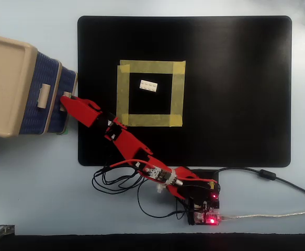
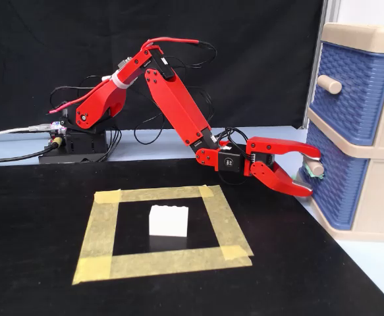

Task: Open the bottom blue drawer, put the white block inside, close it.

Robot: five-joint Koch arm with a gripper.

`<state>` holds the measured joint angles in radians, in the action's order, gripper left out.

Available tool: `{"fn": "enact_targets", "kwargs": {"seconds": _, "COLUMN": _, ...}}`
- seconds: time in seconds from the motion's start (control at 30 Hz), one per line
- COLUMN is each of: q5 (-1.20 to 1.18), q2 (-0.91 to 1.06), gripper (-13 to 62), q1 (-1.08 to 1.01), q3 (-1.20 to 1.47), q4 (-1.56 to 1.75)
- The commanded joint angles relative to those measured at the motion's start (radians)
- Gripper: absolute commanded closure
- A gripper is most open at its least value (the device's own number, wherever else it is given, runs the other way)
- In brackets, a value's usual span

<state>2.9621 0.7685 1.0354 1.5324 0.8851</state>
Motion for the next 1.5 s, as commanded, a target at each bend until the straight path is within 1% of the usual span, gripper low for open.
{"fn": "enact_targets", "kwargs": {"seconds": 0.0, "q5": 0.017, "q2": 0.025, "gripper": 19.2, "q1": 0.018, "q3": -0.028, "q4": 0.055}}
{"fn": "enact_targets", "kwargs": {"seconds": 0.07, "q5": 0.015, "q2": 0.025, "gripper": 24.9, "q1": 0.018, "q3": -0.009, "q4": 0.009}}
{"fn": "enact_targets", "kwargs": {"seconds": 0.17, "q5": 0.015, "q2": 0.037, "gripper": 42.0, "q1": 0.017, "q3": 0.046, "q4": -0.026}}
{"fn": "enact_targets", "kwargs": {"seconds": 0.2, "q5": 0.015, "q2": 0.043, "gripper": 48.8, "q1": 0.015, "q3": 0.071, "q4": -0.028}}
{"fn": "enact_targets", "kwargs": {"seconds": 0.23, "q5": 0.020, "q2": 0.055, "gripper": 57.1, "q1": 0.006, "q3": 0.115, "q4": -0.029}}
{"fn": "enact_targets", "kwargs": {"seconds": 0.33, "q5": 0.031, "q2": 0.123, "gripper": 57.5, "q1": -0.018, "q3": 0.265, "q4": -0.026}}
{"fn": "enact_targets", "kwargs": {"seconds": 0.5, "q5": 0.035, "q2": 0.405, "gripper": 57.5, "q1": -0.114, "q3": 0.741, "q4": 0.008}}
{"fn": "enact_targets", "kwargs": {"seconds": 0.57, "q5": 0.037, "q2": 0.465, "gripper": 57.5, "q1": -0.135, "q3": 0.856, "q4": 0.018}}
{"fn": "enact_targets", "kwargs": {"seconds": 0.67, "q5": 0.035, "q2": 0.491, "gripper": 56.9, "q1": -0.172, "q3": 0.920, "q4": 0.017}}
{"fn": "enact_targets", "kwargs": {"seconds": 0.7, "q5": 0.034, "q2": 0.491, "gripper": 53.9, "q1": -0.173, "q3": 0.923, "q4": 0.015}}
{"fn": "enact_targets", "kwargs": {"seconds": 0.73, "q5": 0.026, "q2": 0.492, "gripper": 46.1, "q1": -0.172, "q3": 0.917, "q4": 0.015}}
{"fn": "enact_targets", "kwargs": {"seconds": 0.8, "q5": 0.021, "q2": 0.495, "gripper": 25.3, "q1": -0.167, "q3": 0.908, "q4": 0.017}}
{"fn": "enact_targets", "kwargs": {"seconds": 0.83, "q5": 0.021, "q2": 0.505, "gripper": 16.3, "q1": -0.161, "q3": 0.894, "q4": 0.018}}
{"fn": "enact_targets", "kwargs": {"seconds": 0.9, "q5": 0.025, "q2": 0.560, "gripper": 15.0, "q1": -0.161, "q3": 0.891, "q4": 0.012}}
{"fn": "enact_targets", "kwargs": {"seconds": 0.97, "q5": 0.009, "q2": 0.675, "gripper": 15.2, "q1": -0.170, "q3": 0.913, "q4": -0.018}}
{"fn": "enact_targets", "kwargs": {"seconds": 1.03, "q5": -0.032, "q2": 0.824, "gripper": 15.3, "q1": -0.186, "q3": 0.969, "q4": -0.155}}
{"fn": "enact_targets", "kwargs": {"seconds": 1.1, "q5": -0.094, "q2": 1.003, "gripper": 15.5, "q1": -0.216, "q3": 0.977, "q4": -0.390}}
{"fn": "enact_targets", "kwargs": {"seconds": 1.13, "q5": -0.156, "q2": 1.141, "gripper": 15.5, "q1": -0.245, "q3": 0.950, "q4": -0.595}}
{"fn": "enact_targets", "kwargs": {"seconds": 1.17, "q5": -0.209, "q2": 1.230, "gripper": 15.5, "q1": -0.262, "q3": 0.910, "q4": -0.741}}
{"fn": "enact_targets", "kwargs": {"seconds": 1.2, "q5": -0.288, "q2": 1.327, "gripper": 15.5, "q1": -0.265, "q3": 0.831, "q4": -0.960}}
{"fn": "enact_targets", "kwargs": {"seconds": 1.23, "q5": -0.360, "q2": 1.381, "gripper": 15.6, "q1": -0.265, "q3": 0.755, "q4": -1.127}}
{"fn": "enact_targets", "kwargs": {"seconds": 1.27, "q5": -0.463, "q2": 1.411, "gripper": 15.6, "q1": -0.272, "q3": 0.638, "q4": -1.342}}
{"fn": "enact_targets", "kwargs": {"seconds": 1.33, "q5": -0.686, "q2": 1.396, "gripper": 15.8, "q1": -0.305, "q3": 0.431, "q4": -1.661}}
{"fn": "enact_targets", "kwargs": {"seconds": 1.37, "q5": -0.877, "q2": 1.358, "gripper": 15.9, "q1": -0.350, "q3": 0.313, "q4": -1.825}}
{"fn": "enact_targets", "kwargs": {"seconds": 1.4, "q5": -1.060, "q2": 1.313, "gripper": 15.9, "q1": -0.396, "q3": 0.206, "q4": -1.936}}
{"fn": "enact_targets", "kwargs": {"seconds": 1.47, "q5": -1.348, "q2": 1.232, "gripper": 15.9, "q1": -0.483, "q3": 0.025, "q4": -2.072}}
